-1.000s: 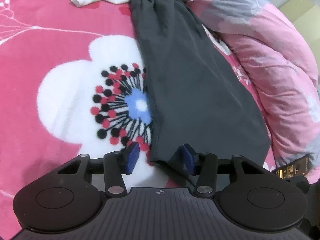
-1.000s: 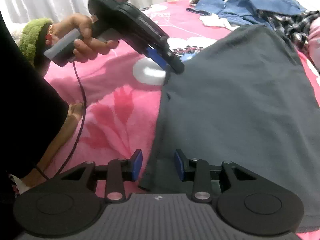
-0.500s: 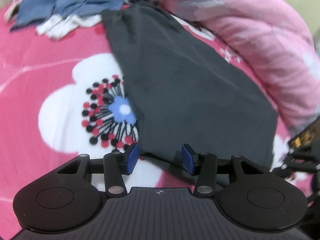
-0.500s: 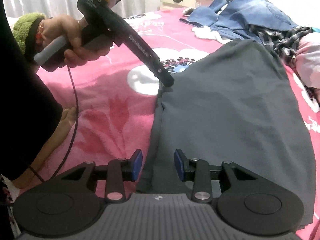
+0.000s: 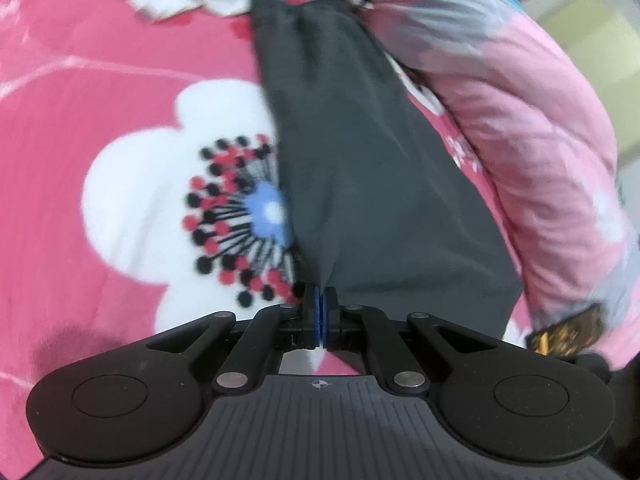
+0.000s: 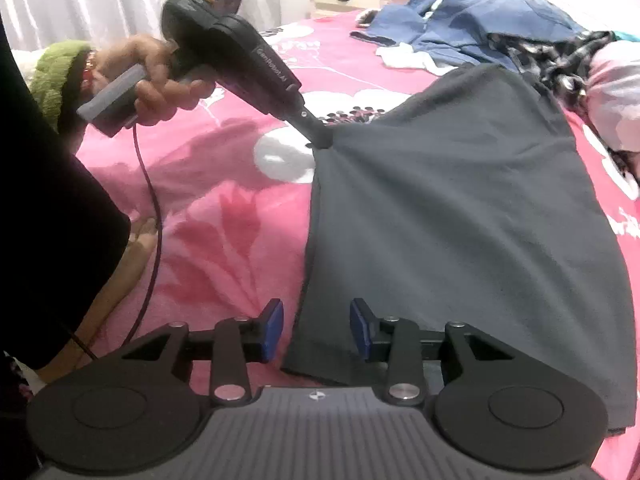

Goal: Fold clothes

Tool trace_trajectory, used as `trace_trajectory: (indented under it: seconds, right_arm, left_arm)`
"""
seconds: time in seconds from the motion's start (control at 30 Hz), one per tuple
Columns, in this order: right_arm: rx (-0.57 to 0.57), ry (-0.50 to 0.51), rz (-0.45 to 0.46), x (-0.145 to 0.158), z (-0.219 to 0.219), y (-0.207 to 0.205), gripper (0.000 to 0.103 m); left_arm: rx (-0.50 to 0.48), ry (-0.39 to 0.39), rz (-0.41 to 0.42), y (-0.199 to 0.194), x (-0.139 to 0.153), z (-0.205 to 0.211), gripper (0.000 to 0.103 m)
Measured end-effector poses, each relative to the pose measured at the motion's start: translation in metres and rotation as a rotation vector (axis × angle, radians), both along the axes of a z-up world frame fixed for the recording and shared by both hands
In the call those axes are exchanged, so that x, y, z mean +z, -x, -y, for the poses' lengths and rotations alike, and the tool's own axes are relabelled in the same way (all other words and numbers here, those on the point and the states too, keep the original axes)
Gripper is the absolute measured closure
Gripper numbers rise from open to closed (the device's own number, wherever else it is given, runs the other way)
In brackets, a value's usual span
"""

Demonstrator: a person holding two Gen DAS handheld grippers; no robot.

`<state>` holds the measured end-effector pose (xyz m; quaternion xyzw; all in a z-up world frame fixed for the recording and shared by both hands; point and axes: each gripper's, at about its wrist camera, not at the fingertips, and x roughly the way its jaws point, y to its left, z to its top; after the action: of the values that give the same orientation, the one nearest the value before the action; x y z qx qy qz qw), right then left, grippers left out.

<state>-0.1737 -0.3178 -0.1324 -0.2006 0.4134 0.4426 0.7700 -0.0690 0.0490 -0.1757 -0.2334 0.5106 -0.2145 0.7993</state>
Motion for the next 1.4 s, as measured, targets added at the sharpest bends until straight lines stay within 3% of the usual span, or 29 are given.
trace_trajectory:
  seconds: [0.1,0.27,0.3,0.4,0.63,0.8,0.87,0.93,1.0,1.13,1.2,1.4]
  right_arm:
    - [0.007,0.007,0.001,-0.002,-0.001,0.0,0.064]
    - [0.024,0.024,-0.006,-0.008,-0.004,-0.002,0.064]
    - [0.028,0.027,-0.008,-0.01,-0.005,-0.002,0.064]
    - [0.064,0.096,-0.066,-0.023,-0.009,-0.004,0.062]
    - [0.143,0.115,0.029,-0.011,-0.008,0.012,0.063]
    - [0.176,0.164,0.087,-0.024,-0.018,0.018,0.062]
    - [0.178,0.175,0.096,-0.029,-0.019,0.019,0.063]
    - [0.173,0.168,0.103,-0.029,-0.019,0.019,0.071]
    - [0.161,0.148,0.094,-0.027,-0.015,0.018,0.079]
    - [0.124,0.114,0.065,-0.024,-0.009,0.014,0.087]
    - [0.074,0.089,0.025,-0.022,-0.004,0.006,0.095]
    - [-0.035,0.025,-0.087,-0.02,0.007,-0.01,0.096]
  left_arm:
    - [0.016,0.056,-0.046,-0.003,-0.008,-0.009,0.103]
    - [-0.028,0.02,-0.045,0.0,-0.008,-0.001,0.101]
    - [-0.027,0.015,-0.05,0.0,-0.009,0.001,0.099]
    - [-0.017,0.004,-0.062,0.0,-0.01,0.002,0.08]
    - [0.011,0.01,-0.064,-0.001,-0.009,0.001,0.067]
    - [0.028,0.013,-0.083,-0.001,-0.014,0.005,0.068]
    - [0.031,0.014,-0.082,0.0,-0.013,0.006,0.078]
    - [0.032,0.007,-0.082,0.002,-0.013,0.008,0.095]
    - [0.036,0.023,-0.081,0.004,-0.009,0.008,0.099]
    - [0.047,0.142,-0.092,0.002,0.001,0.003,0.101]
    - [0.049,0.163,-0.091,-0.002,0.006,0.005,0.101]
    - [0.056,0.194,-0.13,-0.019,0.01,0.02,0.102]
